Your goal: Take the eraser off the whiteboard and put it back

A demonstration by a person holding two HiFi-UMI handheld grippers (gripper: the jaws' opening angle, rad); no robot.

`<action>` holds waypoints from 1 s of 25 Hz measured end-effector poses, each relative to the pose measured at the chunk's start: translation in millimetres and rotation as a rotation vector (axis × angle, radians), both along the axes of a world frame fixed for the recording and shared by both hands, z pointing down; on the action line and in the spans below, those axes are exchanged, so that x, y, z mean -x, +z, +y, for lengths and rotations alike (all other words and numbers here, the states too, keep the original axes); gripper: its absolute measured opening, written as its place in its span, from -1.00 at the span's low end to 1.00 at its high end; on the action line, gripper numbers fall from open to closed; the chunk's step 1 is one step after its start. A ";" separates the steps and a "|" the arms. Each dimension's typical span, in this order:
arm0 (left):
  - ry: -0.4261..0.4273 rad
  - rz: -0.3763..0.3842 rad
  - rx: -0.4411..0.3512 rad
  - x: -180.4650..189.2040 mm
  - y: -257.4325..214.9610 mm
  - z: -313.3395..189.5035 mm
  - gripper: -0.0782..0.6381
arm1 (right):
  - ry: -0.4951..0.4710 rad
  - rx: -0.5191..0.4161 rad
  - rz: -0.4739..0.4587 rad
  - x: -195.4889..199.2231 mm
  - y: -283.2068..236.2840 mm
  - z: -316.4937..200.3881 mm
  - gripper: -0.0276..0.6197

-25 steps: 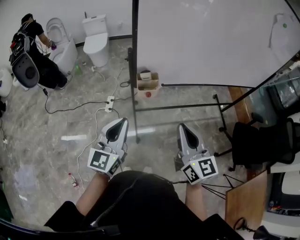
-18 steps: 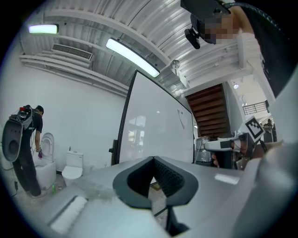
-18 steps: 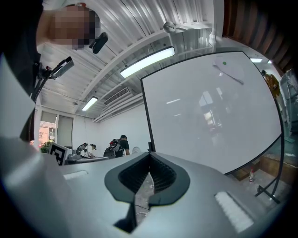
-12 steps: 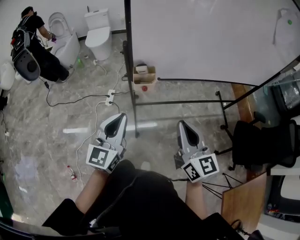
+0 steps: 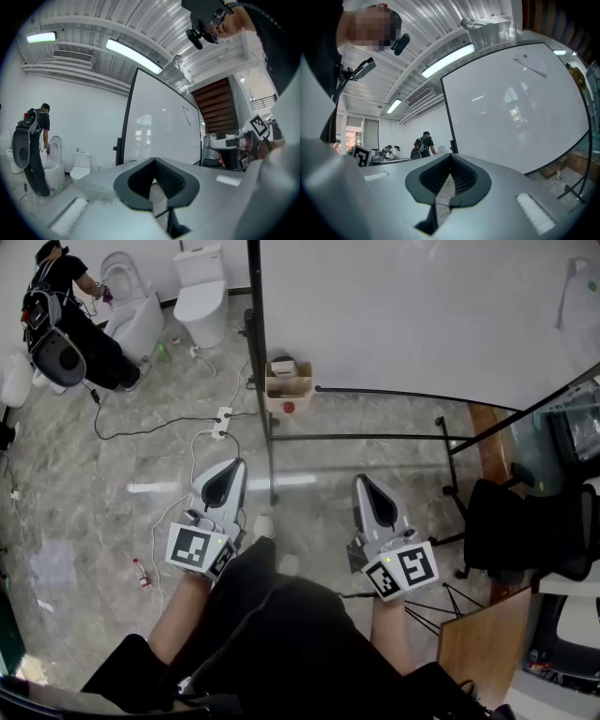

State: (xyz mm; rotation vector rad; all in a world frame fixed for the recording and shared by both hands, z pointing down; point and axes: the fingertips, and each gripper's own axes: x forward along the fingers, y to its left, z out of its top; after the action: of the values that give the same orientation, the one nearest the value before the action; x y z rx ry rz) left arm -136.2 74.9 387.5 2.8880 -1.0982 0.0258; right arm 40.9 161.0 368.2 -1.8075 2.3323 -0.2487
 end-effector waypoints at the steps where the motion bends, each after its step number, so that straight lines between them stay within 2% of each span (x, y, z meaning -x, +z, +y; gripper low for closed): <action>1: 0.003 0.001 -0.002 -0.8 0.1 -2.1 -0.77 | 0.001 0.000 0.000 -0.2 0.2 -2.1 -0.89; 11: 0.048 0.036 0.001 -8.3 2.6 -51.3 -0.77 | 0.022 0.001 0.025 5.2 -5.4 -53.8 -0.89; 19: 0.077 0.001 0.015 -17.8 1.1 -112.2 -0.77 | 0.058 -0.015 0.067 14.4 -21.2 -111.7 -0.89; 25: 0.157 0.034 0.000 -25.8 1.3 -138.7 -0.77 | 0.108 -0.008 0.074 14.8 -20.9 -140.2 -0.89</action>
State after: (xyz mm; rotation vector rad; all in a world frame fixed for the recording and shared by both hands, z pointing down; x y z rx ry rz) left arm -110.4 -63.8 388.8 2.9553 -0.8632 -0.0170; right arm 26.0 20.8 347.3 -1.9633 2.2704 -0.1603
